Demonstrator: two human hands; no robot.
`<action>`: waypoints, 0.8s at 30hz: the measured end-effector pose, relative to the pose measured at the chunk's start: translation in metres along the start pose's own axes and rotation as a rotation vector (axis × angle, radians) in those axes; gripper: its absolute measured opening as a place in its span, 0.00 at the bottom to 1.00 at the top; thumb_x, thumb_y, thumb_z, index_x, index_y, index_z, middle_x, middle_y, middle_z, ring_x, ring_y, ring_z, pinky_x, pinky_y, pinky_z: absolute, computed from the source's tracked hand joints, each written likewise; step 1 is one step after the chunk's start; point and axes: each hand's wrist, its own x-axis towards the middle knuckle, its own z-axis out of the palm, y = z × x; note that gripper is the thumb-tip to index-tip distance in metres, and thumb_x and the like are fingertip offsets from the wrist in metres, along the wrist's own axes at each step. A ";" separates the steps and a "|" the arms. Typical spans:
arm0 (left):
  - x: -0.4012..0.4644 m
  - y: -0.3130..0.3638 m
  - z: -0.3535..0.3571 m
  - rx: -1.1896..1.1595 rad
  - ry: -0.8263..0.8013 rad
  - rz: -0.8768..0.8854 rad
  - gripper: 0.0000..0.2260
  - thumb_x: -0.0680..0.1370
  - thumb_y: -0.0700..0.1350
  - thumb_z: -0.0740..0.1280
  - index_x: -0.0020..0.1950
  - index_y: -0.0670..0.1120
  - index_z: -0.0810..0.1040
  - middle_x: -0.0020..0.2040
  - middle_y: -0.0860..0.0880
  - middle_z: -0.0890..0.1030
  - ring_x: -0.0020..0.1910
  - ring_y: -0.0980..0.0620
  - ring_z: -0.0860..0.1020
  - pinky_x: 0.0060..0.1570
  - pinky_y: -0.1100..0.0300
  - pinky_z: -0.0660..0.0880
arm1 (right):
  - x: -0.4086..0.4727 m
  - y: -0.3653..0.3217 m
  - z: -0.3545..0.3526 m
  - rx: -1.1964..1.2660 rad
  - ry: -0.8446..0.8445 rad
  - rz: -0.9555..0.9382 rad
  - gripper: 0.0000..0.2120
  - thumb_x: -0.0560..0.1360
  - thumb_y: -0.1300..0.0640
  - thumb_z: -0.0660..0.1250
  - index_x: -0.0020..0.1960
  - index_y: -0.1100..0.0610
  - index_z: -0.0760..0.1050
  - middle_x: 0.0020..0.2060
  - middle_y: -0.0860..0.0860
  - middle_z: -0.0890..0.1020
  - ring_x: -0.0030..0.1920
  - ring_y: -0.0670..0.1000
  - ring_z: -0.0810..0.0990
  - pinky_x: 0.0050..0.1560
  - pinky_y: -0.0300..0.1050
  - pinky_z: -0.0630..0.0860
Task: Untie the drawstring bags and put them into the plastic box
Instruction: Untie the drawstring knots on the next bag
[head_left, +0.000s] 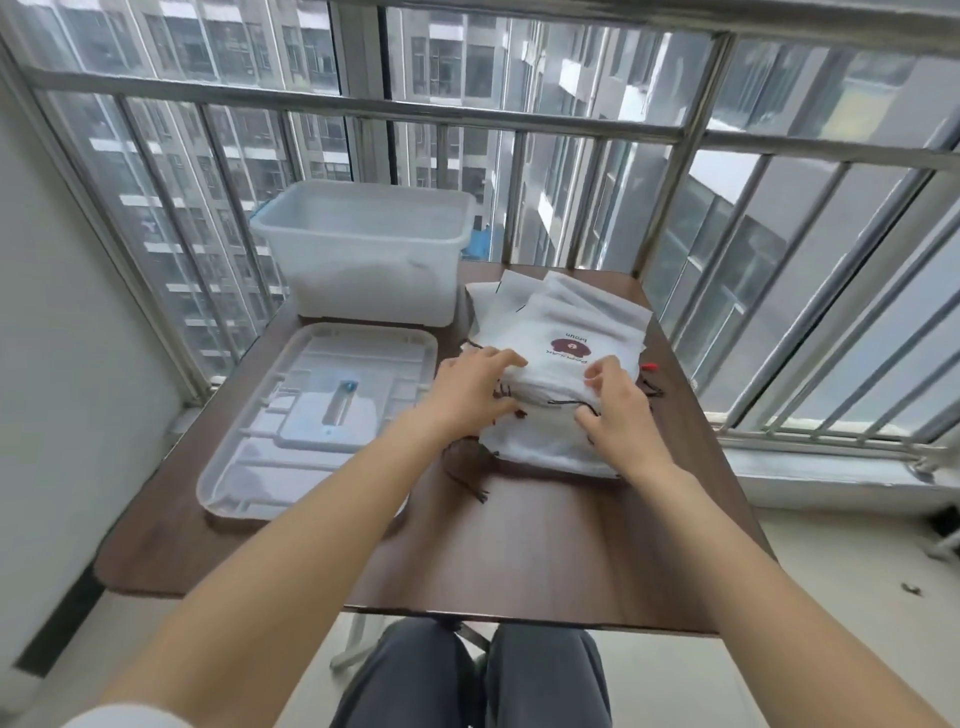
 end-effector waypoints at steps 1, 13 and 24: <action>0.001 0.001 0.000 -0.017 0.057 -0.012 0.19 0.75 0.47 0.68 0.66 0.50 0.71 0.64 0.48 0.75 0.65 0.46 0.69 0.63 0.49 0.67 | 0.000 0.000 -0.002 0.029 0.032 -0.001 0.12 0.72 0.66 0.64 0.54 0.61 0.68 0.50 0.57 0.75 0.51 0.55 0.73 0.43 0.37 0.61; -0.025 0.009 -0.034 -0.344 0.368 -0.102 0.08 0.74 0.46 0.70 0.48 0.42 0.80 0.40 0.47 0.80 0.40 0.50 0.77 0.45 0.58 0.74 | -0.011 -0.007 -0.024 0.805 -0.003 0.184 0.14 0.71 0.68 0.69 0.56 0.63 0.77 0.43 0.48 0.81 0.44 0.40 0.80 0.47 0.28 0.74; -0.037 0.009 -0.047 -0.436 0.470 -0.188 0.06 0.72 0.44 0.72 0.48 0.46 0.80 0.41 0.46 0.82 0.40 0.51 0.80 0.45 0.58 0.77 | -0.015 -0.026 -0.030 0.215 0.164 -0.028 0.05 0.72 0.56 0.70 0.47 0.55 0.81 0.43 0.49 0.80 0.45 0.49 0.78 0.50 0.43 0.72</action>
